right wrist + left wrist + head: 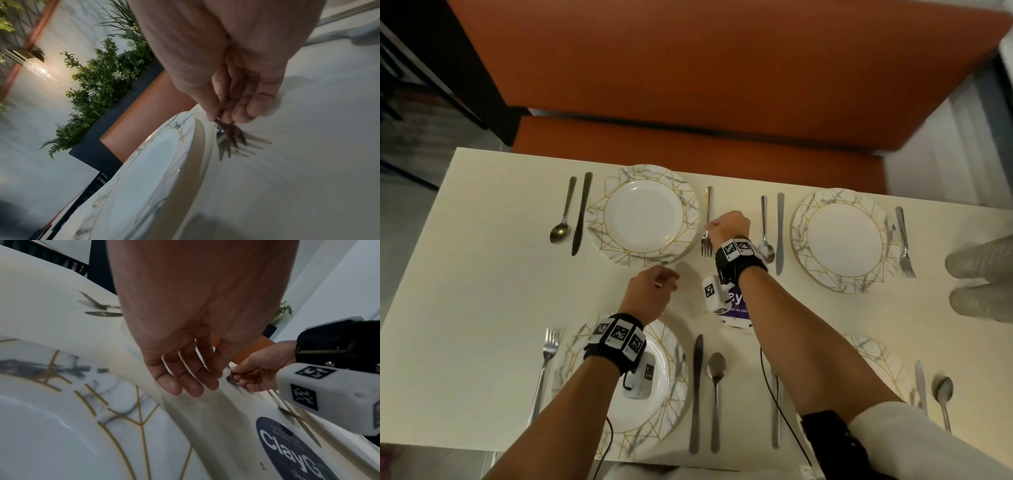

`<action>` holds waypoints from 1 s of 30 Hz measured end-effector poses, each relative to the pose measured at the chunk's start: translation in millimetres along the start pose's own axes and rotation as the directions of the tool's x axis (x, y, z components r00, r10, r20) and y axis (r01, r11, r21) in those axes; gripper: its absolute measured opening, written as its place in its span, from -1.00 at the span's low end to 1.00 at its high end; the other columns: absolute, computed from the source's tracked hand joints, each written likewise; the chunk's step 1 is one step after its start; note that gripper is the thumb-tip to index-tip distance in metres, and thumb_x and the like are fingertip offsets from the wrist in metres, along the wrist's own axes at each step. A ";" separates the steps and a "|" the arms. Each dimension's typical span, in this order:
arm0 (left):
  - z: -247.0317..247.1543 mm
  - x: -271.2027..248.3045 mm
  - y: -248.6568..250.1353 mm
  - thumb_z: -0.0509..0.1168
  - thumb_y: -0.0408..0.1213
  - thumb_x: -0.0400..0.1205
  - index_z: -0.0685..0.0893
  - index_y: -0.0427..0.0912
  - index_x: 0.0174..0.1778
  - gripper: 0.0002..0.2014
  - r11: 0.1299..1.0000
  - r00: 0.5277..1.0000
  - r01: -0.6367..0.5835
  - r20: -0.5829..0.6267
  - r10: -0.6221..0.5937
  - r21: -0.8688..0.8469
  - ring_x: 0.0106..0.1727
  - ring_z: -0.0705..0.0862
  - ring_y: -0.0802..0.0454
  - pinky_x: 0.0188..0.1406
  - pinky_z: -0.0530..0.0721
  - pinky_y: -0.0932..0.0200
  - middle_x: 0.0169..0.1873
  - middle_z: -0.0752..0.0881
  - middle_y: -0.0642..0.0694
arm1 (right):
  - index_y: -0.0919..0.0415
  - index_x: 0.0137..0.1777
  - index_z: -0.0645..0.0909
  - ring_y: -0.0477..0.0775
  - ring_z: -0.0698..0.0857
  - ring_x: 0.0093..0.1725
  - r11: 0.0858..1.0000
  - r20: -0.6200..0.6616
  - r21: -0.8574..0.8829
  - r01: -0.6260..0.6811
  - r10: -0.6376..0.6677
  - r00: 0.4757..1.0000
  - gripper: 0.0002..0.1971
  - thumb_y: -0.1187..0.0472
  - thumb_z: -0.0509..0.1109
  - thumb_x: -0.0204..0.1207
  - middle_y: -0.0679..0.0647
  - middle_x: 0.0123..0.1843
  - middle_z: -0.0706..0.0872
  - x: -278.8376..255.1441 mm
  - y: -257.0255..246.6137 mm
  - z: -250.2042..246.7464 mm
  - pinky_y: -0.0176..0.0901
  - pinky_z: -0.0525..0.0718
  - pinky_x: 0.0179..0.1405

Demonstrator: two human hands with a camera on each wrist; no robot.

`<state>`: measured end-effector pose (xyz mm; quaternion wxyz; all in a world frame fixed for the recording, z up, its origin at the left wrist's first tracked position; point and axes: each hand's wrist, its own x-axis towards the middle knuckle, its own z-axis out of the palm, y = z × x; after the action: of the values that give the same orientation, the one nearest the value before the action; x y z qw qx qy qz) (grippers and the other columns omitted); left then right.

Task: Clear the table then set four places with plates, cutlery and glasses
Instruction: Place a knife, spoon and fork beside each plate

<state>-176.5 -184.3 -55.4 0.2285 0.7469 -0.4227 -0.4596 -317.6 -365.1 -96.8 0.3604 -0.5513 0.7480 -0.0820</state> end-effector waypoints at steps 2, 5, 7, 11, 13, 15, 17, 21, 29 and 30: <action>-0.8 -1.4 2.9 0.32 -0.28 0.75 0.79 0.03 0.06 -0.84 1.000 1.000 -0.010 -0.002 0.010 0.002 -0.07 0.79 0.10 -0.02 0.72 0.23 -0.15 0.85 0.10 | 0.25 -0.11 0.81 0.17 0.79 -0.09 1.000 0.001 -0.002 0.013 -0.013 1.000 -0.79 0.10 0.47 0.52 0.19 -0.07 0.83 -5.4 1.8 -3.8 -0.14 0.81 -0.14; 0.2 -2.7 9.9 0.32 -0.28 0.75 0.78 0.05 0.05 -0.84 1.000 1.000 -0.029 -0.005 0.029 0.007 -0.07 0.79 0.11 0.01 0.73 0.23 -0.15 0.84 0.11 | 0.27 -0.26 0.77 0.13 0.76 -0.14 0.995 0.002 0.018 0.094 -0.094 0.996 -0.76 0.22 0.35 0.56 0.11 -0.24 0.80 -20.7 8.5 -18.0 -0.25 0.69 -0.31; 3.3 -2.7 17.1 0.32 -0.27 0.75 0.78 0.04 0.05 -0.85 0.999 0.999 -0.042 -0.010 0.042 0.009 -0.08 0.79 0.11 -0.06 0.69 0.28 -0.15 0.84 0.12 | 0.21 -0.15 0.81 0.03 0.75 -0.16 0.980 0.013 0.104 0.170 -0.172 0.985 -0.80 0.28 0.35 0.58 0.05 -0.18 0.82 -33.7 16.3 -32.8 -0.34 0.62 -0.29; 17.4 -4.1 42.5 0.30 -0.30 0.76 0.79 -0.02 0.06 -0.84 0.993 0.993 -0.119 0.000 0.119 0.023 -0.10 0.79 0.08 -0.08 0.72 0.22 -0.17 0.84 0.11 | 0.09 0.00 0.83 -0.19 0.75 -0.14 0.937 0.001 0.210 0.280 -0.287 0.958 -0.81 0.28 0.38 0.57 -0.10 -0.13 0.83 -54.0 41.5 -67.5 -0.43 0.63 -0.18; 30.6 -6.0 59.5 0.29 -0.32 0.77 0.78 -0.03 0.06 -0.83 0.987 0.987 -0.160 0.022 0.159 0.014 -0.09 0.79 0.09 -0.02 0.74 0.17 -0.18 0.83 0.10 | 0.14 0.03 0.83 -0.12 0.78 -0.17 0.911 -0.033 0.259 0.320 -0.323 0.946 -0.80 0.31 0.37 0.59 -0.02 -0.13 0.85 -66.4 58.9 -88.4 -0.34 0.72 -0.18; 47.0 -9.4 78.5 0.28 -0.32 0.76 0.77 0.00 0.05 -0.83 0.978 0.978 -0.207 0.039 0.207 0.021 -0.13 0.78 0.16 -0.09 0.71 0.26 -0.16 0.82 0.10 | 0.22 0.05 0.82 -0.04 0.80 -0.18 0.881 -0.100 0.300 0.365 -0.351 0.931 -0.80 0.37 0.36 0.60 0.09 -0.13 0.85 -78.7 78.4 -112.1 -0.39 0.73 -0.23; 68.7 -15.7 100.7 0.30 -0.31 0.75 0.78 0.01 0.04 -0.84 0.970 0.969 -0.242 0.054 0.243 -0.016 -0.17 0.78 0.21 -0.20 0.68 0.36 -0.13 0.83 0.06 | 0.22 0.04 0.82 -0.06 0.80 -0.18 0.867 -0.182 0.325 0.378 -0.334 0.925 -0.80 0.38 0.37 0.59 0.08 -0.14 0.86 -89.4 103.1 -138.9 -0.38 0.73 -0.21; 120.0 -35.5 145.7 0.31 -0.27 0.75 0.80 0.02 0.06 -0.84 0.945 0.942 -0.320 0.081 0.325 -0.071 -0.11 0.81 0.13 -0.03 0.79 0.17 -0.15 0.86 0.08 | 0.13 0.04 0.81 -0.13 0.78 -0.22 0.854 -0.249 0.386 0.348 -0.267 0.931 -0.81 0.34 0.37 0.60 -0.03 -0.19 0.85 -103.6 157.8 -194.1 -0.15 0.80 -0.09; 250.0 -79.9 256.6 0.34 -0.25 0.74 0.78 0.07 0.10 -0.85 0.876 0.851 -0.481 0.224 0.475 -0.032 -0.09 0.78 0.10 -0.01 0.76 0.18 -0.09 0.84 0.04 | 0.10 -0.01 0.81 -0.18 0.78 -0.20 0.853 -0.432 0.385 0.352 -0.170 0.886 -0.80 0.34 0.37 0.57 -0.03 -0.23 0.85 -108.1 273.5 -327.2 -0.17 0.79 -0.05; 266.3 -82.7 271.7 0.35 -0.24 0.74 0.78 0.06 0.11 -0.86 0.860 0.835 -0.510 0.229 0.500 -0.015 -0.07 0.78 0.09 0.00 0.74 0.19 -0.07 0.84 0.04 | 0.11 -0.02 0.81 -0.24 0.75 -0.23 0.861 -0.462 0.353 0.365 -0.179 0.869 -0.79 0.37 0.37 0.56 -0.01 -0.22 0.86 -106.1 288.0 -344.3 -0.28 0.74 -0.08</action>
<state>-543.5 -248.3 57.7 0.2747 0.5571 -0.6384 -0.4546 -740.8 -256.9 51.2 0.2904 -0.5301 0.6827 -0.4105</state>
